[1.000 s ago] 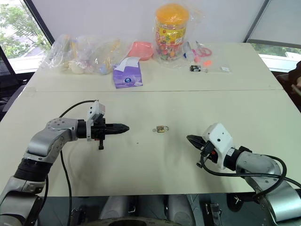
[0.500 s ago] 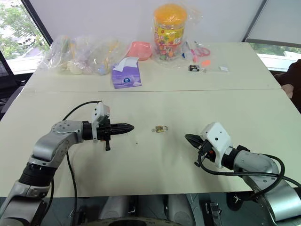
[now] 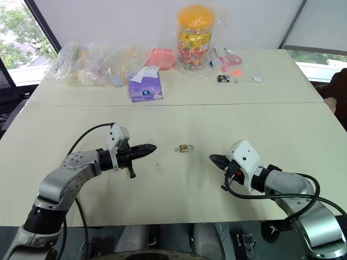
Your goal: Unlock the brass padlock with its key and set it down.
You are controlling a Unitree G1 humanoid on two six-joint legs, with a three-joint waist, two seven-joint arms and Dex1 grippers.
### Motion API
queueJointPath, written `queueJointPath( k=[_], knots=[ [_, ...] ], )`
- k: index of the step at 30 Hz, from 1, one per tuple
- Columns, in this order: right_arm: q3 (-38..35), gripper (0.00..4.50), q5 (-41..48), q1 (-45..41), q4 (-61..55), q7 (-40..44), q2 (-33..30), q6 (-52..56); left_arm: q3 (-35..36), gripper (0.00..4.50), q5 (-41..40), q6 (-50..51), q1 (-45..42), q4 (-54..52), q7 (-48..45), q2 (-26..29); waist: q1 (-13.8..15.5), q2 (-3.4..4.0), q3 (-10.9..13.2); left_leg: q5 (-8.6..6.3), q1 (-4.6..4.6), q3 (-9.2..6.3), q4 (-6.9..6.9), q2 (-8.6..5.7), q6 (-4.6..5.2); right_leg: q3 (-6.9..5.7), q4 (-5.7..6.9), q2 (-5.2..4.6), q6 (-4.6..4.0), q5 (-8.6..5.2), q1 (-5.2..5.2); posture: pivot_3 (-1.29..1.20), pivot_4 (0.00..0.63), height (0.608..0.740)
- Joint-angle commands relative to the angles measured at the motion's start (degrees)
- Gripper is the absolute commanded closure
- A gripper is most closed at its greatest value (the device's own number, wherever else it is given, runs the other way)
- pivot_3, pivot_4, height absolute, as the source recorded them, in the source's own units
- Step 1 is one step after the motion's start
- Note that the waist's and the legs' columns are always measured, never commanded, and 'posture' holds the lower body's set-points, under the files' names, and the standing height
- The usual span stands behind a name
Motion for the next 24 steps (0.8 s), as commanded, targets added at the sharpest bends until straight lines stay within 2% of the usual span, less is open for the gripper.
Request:
queueJointPath(
  k=[1, 20, 23, 24],
  knots=[
    [-0.81, 4.50, 0.20, -0.72, -0.55, 0.61, -0.77, -0.96, 1.41, 4.44, -1.37, 0.90, 0.40, -2.97, 0.61, 0.55, 0.03, 0.00, 0.00, 0.00, 0.00, 0.00, 0.00, 0.00, 0.00, 0.00, 0.00, -0.01, 0.00, 0.00, 0.00, 0.00, 0.150, 0.740],
    [-2.79, 4.50, -0.30, 2.97, -3.45, -3.19, 0.61, -0.85, -0.05, 4.44, -0.26, 0.13, -5.08, 2.50, -0.86, 0.23, 0.03, 0.00, 0.00, 0.00, 0.02, 0.01, 0.00, -0.02, 0.00, 0.00, 0.00, 0.00, 0.00, 0.00, 0.02, 0.00, 0.150, 0.740],
    [-3.84, 4.50, 2.85, 0.17, -5.39, -3.84, 0.61, 2.34, -0.65, 4.44, -0.20, 0.16, -6.45, 3.26, -2.16, 0.33, 0.03, -0.01, 0.00, 0.00, 0.02, 0.01, 0.00, -0.02, 0.00, 0.00, 0.00, 0.00, 0.00, 0.00, 0.02, 0.00, 0.150, 0.740],
    [-4.14, 4.25, 3.95, -1.56, -5.53, -4.17, 0.34, 4.06, -0.75, 4.48, -0.25, 0.23, -6.99, 3.52, -2.50, 0.33, 0.00, -0.01, 0.00, 0.00, 0.02, 0.02, 0.00, -0.02, 0.00, 0.01, 0.00, 0.00, 0.00, 0.00, 0.02, 0.00, 0.150, 0.740]
  ],
)
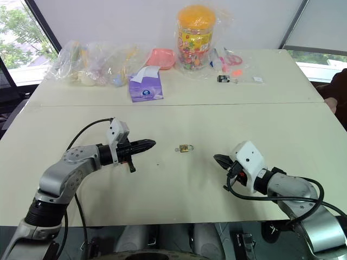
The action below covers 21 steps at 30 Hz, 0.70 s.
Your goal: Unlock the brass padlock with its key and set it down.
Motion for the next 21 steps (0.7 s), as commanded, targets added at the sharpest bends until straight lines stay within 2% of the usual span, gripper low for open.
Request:
queueJointPath(
  k=[1, 2, 8, 9, 14, 17, 21],
  knots=[
    [-2.04, 3.92, 3.78, -4.71, -3.47, -0.83, -0.78, 3.99, -0.15, 4.50, -0.33, -1.21, -2.18, -0.27, -1.53, 0.17, -0.07, 0.00, 0.00, 0.00, 0.01, 0.00, 0.00, 0.00, 0.00, 0.00, 0.00, 0.00, 0.00, 0.00, 0.00, 0.00, 0.150, 0.740],
    [-1.82, 3.61, 4.52, -5.80, -3.64, -0.45, -1.57, 5.37, -0.27, 4.50, -0.34, -1.21, -2.49, -0.13, -1.84, 0.21, -0.06, 0.00, 0.00, 0.00, 0.01, 0.00, 0.00, 0.00, 0.00, 0.01, 0.00, 0.00, 0.00, 0.00, 0.00, 0.00, 0.150, 0.740],
    [2.13, 0.43, 9.82, -14.34, -2.77, 2.85, -5.15, 12.07, -1.64, 4.50, 1.51, -3.49, -4.58, 1.70, -5.19, 1.70, -0.02, -0.01, 0.01, 0.00, 0.00, 0.00, -0.02, 0.00, 0.00, 0.01, 0.00, 0.01, -0.01, 0.00, -0.01, 0.00, 0.150, 0.740],
    [4.71, 0.04, 9.29, -17.56, -1.01, 3.55, -5.78, 13.04, -2.17, 4.50, 2.23, -4.64, -5.18, 2.52, -6.44, 2.39, -0.09, -0.01, 0.01, 0.00, 0.00, 0.00, -0.02, 0.00, 0.00, 0.01, 0.00, 0.01, -0.02, 0.00, -0.01, 0.00, 0.150, 0.740],
    [20.90, 0.04, 3.52, -33.97, 9.68, 7.93, -6.62, 16.50, -4.16, 4.50, 4.65, -8.48, -7.05, 5.58, -9.33, 3.51, -0.46, -0.01, 0.02, 0.00, 0.08, 0.04, -0.01, 0.02, 0.01, 0.02, 0.01, 0.00, -0.09, 0.03, 0.00, 0.00, 0.150, 0.740],
    [29.57, 0.04, 0.93, -41.92, 16.62, 14.29, -6.30, 16.58, -4.14, 4.50, 4.96, -9.35, -7.07, 6.01, -9.18, 2.95, -0.40, -0.01, 0.02, 0.00, -0.02, 0.04, -0.06, 0.02, 0.01, 0.01, 0.00, 0.01, -0.09, 0.03, -0.09, 0.00, 0.150, 0.740],
    [39.04, 0.04, -7.18, -51.76, 28.74, 19.56, -4.52, 12.34, -4.09, 4.50, 5.54, -10.48, -6.38, 5.78, -8.64, 2.61, -0.39, -0.01, 0.02, -0.01, -0.28, 0.06, 0.00, 0.01, 0.04, 0.01, 0.00, 0.01, 0.02, 0.08, -0.27, 0.00, 0.150, 0.740]
  ],
)
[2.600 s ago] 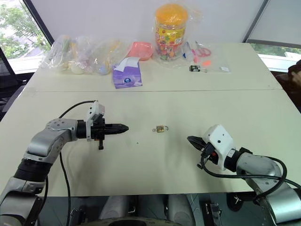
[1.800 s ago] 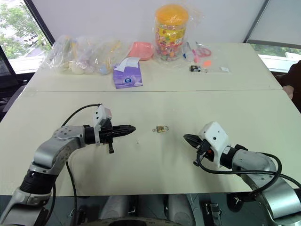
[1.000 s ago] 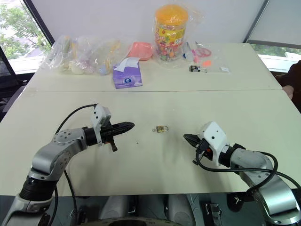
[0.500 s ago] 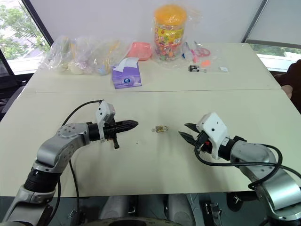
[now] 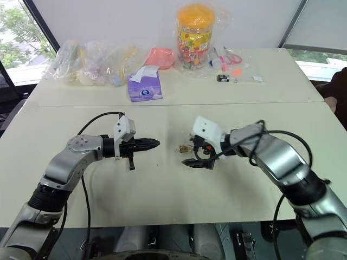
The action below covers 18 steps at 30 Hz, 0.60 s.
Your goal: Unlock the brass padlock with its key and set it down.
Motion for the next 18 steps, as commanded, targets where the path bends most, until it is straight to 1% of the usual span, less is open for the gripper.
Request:
queueJointPath(
  k=[1, 5, 10, 13, 18],
  knots=[
    [5.50, 0.04, -6.17, -6.51, 8.08, 4.98, 1.08, -3.26, 0.65, 4.50, 0.44, -1.59, 0.31, -1.31, 0.38, -0.28, 0.09, 0.00, 0.00, 0.00, -0.09, 0.01, 0.02, -0.01, 0.00, 0.00, 0.01, -0.01, 0.07, 0.04, -0.09, 0.00, 0.150, 0.740],
    [9.92, 0.04, -10.02, -12.58, 16.74, 10.84, 4.13, -6.18, 1.15, 4.50, 0.66, -1.80, 1.17, -2.00, 1.68, -0.77, 0.22, 0.00, 0.00, 0.01, -0.32, 0.02, 0.08, -0.01, 0.00, -0.01, 0.02, 0.00, 0.19, 0.11, -0.29, 0.00, 0.150, 0.740],
    [13.23, 0.04, -16.01, -15.59, 25.90, 14.81, 7.61, -12.26, 1.72, 4.50, 0.67, -1.65, 2.34, -3.16, 2.97, -0.83, 0.30, 0.00, 0.00, 0.01, -0.34, 0.02, 0.07, -0.02, 0.00, -0.02, 0.15, 0.00, 0.22, 0.13, -0.37, 0.00, 0.150, 0.740],
    [13.67, 0.04, -18.68, -15.90, 27.44, 16.22, 8.95, -14.76, 2.03, 4.50, 0.58, -1.54, 3.14, -3.95, 3.41, -0.54, 0.20, 0.00, 0.00, 0.01, -0.32, 0.04, 0.09, -0.01, 0.00, -0.01, 0.25, -0.01, 0.22, 0.13, -0.39, 0.00, 0.150, 0.740],
    [14.83, 0.04, -23.85, -13.86, 24.79, 15.23, 10.20, -16.50, 2.32, 4.50, 0.72, -1.68, 3.43, -4.15, 3.92, -0.29, -0.03, 0.01, -0.01, 0.08, -0.17, 0.02, 0.14, -0.01, -0.10, -0.01, 0.56, 0.00, 0.21, 0.13, -0.39, 0.00, 0.150, 0.740]
  ],
)
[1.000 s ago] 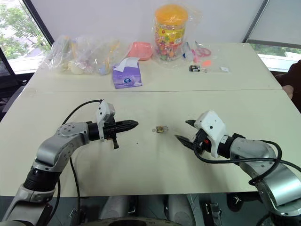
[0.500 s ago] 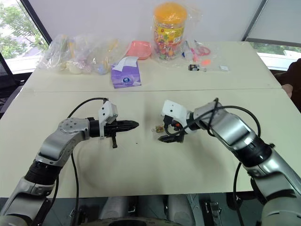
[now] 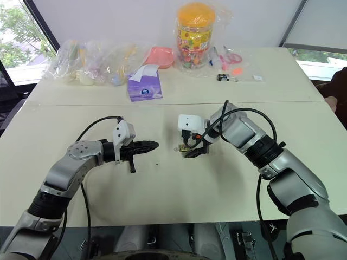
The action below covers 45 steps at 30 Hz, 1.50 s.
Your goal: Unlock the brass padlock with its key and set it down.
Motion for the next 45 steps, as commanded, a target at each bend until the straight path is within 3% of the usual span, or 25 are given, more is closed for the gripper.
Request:
queueJointPath(
  k=[1, 3, 9, 13, 16, 23, 27, 30, 34, 45],
  knots=[
    [1.34, 0.27, -3.50, 1.73, -2.65, -0.83, 0.74, -0.33, 1.55, 4.50, -0.27, -0.78, -0.22, -1.86, 0.29, 0.28, -0.09, 0.00, 0.00, 0.00, 0.03, 0.00, 0.00, 0.00, 0.00, 0.00, 0.02, 0.01, 0.00, 0.00, 0.01, 0.00, 0.150, 0.740],
    [1.36, 0.86, -4.53, 2.96, -4.79, -1.17, 1.23, 0.87, 1.64, 4.50, -0.33, -0.71, -0.35, -1.84, 0.30, 0.38, -0.28, 0.00, -0.01, 0.00, 0.08, 0.00, 0.00, 0.02, 0.00, 0.00, 0.04, 0.02, 0.00, 0.00, 0.05, 0.00, 0.150, 0.740],
    [1.46, 3.80, -7.67, 6.16, -11.49, -3.25, 2.80, 5.84, 1.77, 4.50, 0.02, -1.24, -1.17, -0.48, -0.42, 0.75, -1.36, -0.01, -0.02, 0.00, 0.61, 0.01, -0.09, 0.05, 0.00, 0.00, 0.04, 0.03, -0.04, -0.02, 0.47, 0.00, 0.150, 0.740],
    [1.15, 3.86, -10.45, 7.83, -13.46, -6.00, 3.47, 6.29, 1.57, 4.50, 0.17, -1.29, -1.91, 0.23, -0.80, 0.61, -1.39, -0.02, -0.03, -0.01, 0.84, 0.00, -0.12, 0.10, 0.00, 0.00, 0.06, 0.07, -0.28, -0.16, 0.65, 0.00, 0.150, 0.740],
    [-2.16, 3.86, -13.63, 7.84, -13.22, -11.40, 2.59, -1.01, 1.18, 4.50, -0.83, 0.22, -2.05, 0.25, -1.24, -0.04, -1.30, -0.02, -0.03, -0.01, 0.85, 0.01, -0.12, 0.10, -0.01, 0.01, 0.07, 0.07, -0.28, -0.16, 0.65, 0.00, 0.150, 0.740],
    [-12.84, 3.86, -20.75, 14.69, -23.09, -25.41, -5.13, -22.27, 4.69, 4.50, -10.67, 14.82, -6.72, 3.13, -1.86, -2.90, -0.81, -0.08, 0.05, 0.00, 0.53, 0.03, -0.10, -0.02, -0.02, 0.03, -0.04, -0.06, -0.03, -0.09, 0.49, 0.00, 0.150, 0.740],
    [-18.55, 3.86, -21.80, 21.38, -30.30, -28.37, -7.32, -25.24, 4.65, 4.50, -13.34, 19.18, -12.26, 6.21, -4.25, -3.25, -0.77, -0.11, 0.06, 0.00, 0.40, -0.01, -0.10, -0.08, -0.02, 0.01, -0.08, -0.06, 0.08, -0.16, 0.43, 0.00, 0.150, 0.740],
    [-20.29, 3.86, -22.94, 23.54, -33.88, -28.71, -6.71, -25.81, 4.10, 3.74, -13.94, 19.92, -15.43, 8.39, -6.32, -3.52, -1.29, -0.12, 0.07, 0.00, 0.45, 0.01, -0.10, -0.07, -0.02, 0.07, -0.05, 0.00, 0.08, -0.16, 0.43, 0.00, 0.150, 0.740],
    [-21.45, 3.86, -24.91, 24.24, -35.54, -29.47, -5.88, -26.63, 3.78, 2.02, -13.90, 19.69, -18.76, 10.43, -7.07, -4.85, -1.04, -0.12, 0.07, 0.00, 0.54, -0.03, -0.11, -0.04, -0.02, 0.06, 0.02, 0.10, 0.04, -0.17, 0.44, 0.00, 0.150, 0.740],
    [-22.25, 3.86, -26.74, 24.93, -37.93, -26.93, -4.80, -26.49, 6.80, 2.02, -16.44, 21.83, -23.08, 14.63, -6.15, -8.20, -0.89, -0.14, 0.08, 0.00, 0.52, -0.01, -0.10, -0.07, -0.02, 0.08, -0.04, 0.02, 0.02, -0.19, 0.49, 0.00, 0.150, 0.740]
  ],
)
